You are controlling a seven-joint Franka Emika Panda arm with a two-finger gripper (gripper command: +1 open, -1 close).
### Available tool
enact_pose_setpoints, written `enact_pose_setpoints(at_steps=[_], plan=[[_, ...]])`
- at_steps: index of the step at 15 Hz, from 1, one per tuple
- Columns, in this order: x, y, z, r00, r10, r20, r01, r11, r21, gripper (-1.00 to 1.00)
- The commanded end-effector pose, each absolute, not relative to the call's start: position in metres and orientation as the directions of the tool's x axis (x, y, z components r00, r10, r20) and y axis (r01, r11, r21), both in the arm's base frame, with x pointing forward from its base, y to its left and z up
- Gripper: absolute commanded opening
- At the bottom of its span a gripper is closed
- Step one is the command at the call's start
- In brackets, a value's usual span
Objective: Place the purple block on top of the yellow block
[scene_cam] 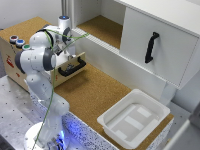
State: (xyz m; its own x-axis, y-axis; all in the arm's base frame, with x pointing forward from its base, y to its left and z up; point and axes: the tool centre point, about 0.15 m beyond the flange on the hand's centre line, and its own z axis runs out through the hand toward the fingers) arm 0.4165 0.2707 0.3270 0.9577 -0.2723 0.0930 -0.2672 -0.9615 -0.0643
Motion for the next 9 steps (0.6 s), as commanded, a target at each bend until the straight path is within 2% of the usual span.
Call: enact_pose_setpoints(at_steps=[1, 9], plan=[[0.436, 0.271, 0.327, 0.969, -0.227, 0.099, -0.230, -0.973, 0.016, -1.00], [0.413, 0.259, 0.314, 0.970, -0.234, 0.065, -0.235, -0.972, 0.009, -1.00]])
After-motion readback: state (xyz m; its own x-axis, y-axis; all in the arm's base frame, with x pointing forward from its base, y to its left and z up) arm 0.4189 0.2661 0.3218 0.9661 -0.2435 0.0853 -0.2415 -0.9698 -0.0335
